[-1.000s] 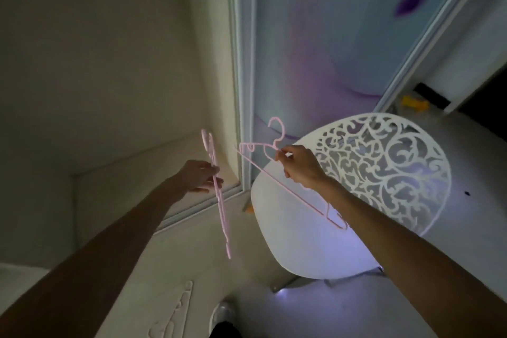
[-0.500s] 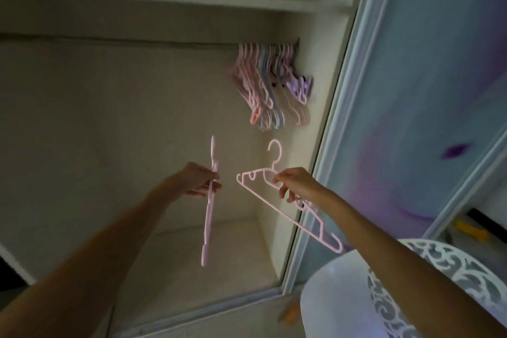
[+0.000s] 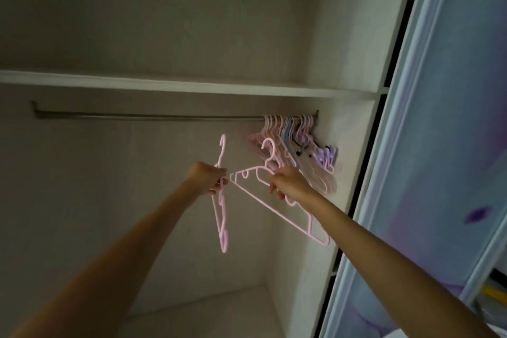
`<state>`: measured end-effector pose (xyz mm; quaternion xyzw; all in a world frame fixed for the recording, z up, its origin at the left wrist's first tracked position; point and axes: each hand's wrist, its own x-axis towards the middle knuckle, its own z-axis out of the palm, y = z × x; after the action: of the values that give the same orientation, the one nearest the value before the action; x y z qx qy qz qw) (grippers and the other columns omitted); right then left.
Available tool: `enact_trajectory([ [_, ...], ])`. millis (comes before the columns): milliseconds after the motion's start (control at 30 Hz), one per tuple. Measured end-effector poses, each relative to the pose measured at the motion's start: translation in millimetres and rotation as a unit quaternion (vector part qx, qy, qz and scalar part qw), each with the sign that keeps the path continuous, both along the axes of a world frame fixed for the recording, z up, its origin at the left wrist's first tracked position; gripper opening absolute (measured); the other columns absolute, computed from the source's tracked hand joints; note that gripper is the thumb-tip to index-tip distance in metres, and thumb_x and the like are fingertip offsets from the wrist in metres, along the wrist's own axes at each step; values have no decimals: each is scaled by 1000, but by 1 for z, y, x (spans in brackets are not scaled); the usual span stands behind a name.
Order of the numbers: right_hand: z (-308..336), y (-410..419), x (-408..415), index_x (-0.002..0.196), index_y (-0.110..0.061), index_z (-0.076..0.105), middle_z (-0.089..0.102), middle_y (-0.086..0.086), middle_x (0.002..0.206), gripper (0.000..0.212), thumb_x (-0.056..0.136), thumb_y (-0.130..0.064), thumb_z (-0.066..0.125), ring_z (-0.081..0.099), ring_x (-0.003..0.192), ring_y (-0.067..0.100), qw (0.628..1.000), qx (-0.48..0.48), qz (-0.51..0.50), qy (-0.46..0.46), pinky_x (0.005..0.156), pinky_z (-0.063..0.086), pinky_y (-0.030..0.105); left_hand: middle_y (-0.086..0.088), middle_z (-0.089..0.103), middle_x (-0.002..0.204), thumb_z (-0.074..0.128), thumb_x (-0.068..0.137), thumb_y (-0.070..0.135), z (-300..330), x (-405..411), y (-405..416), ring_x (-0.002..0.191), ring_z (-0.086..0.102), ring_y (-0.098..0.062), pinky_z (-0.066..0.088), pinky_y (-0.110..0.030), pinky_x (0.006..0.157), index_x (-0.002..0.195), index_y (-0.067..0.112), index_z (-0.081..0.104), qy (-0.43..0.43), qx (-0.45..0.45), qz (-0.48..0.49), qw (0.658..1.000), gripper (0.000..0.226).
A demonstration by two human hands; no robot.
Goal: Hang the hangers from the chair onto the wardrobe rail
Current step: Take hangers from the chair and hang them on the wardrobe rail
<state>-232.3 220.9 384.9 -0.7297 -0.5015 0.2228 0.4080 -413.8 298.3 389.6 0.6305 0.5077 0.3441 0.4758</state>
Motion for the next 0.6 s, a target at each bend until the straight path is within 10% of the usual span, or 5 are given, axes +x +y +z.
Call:
enact_trajectory([
  [333, 44, 132, 28, 74, -20, 61, 52, -15, 30, 27, 96, -25, 47, 48, 29, -2, 997, 35, 1, -67, 37, 37, 11, 9, 61, 43, 58, 92, 14, 1, 33, 77, 39, 56, 0, 47, -10, 43, 101, -9, 67, -41, 61, 22, 997, 26],
  [600, 24, 242, 48, 98, -3, 68, 74, 9, 86, 27, 92, -20, 48, 61, 55, 12, 995, -8, -8, -98, 60, 52, 26, -7, 68, 80, 58, 91, 19, -7, 61, 142, 58, 59, -8, 54, -23, 67, 102, -2, 69, -30, 67, 52, 996, 26],
])
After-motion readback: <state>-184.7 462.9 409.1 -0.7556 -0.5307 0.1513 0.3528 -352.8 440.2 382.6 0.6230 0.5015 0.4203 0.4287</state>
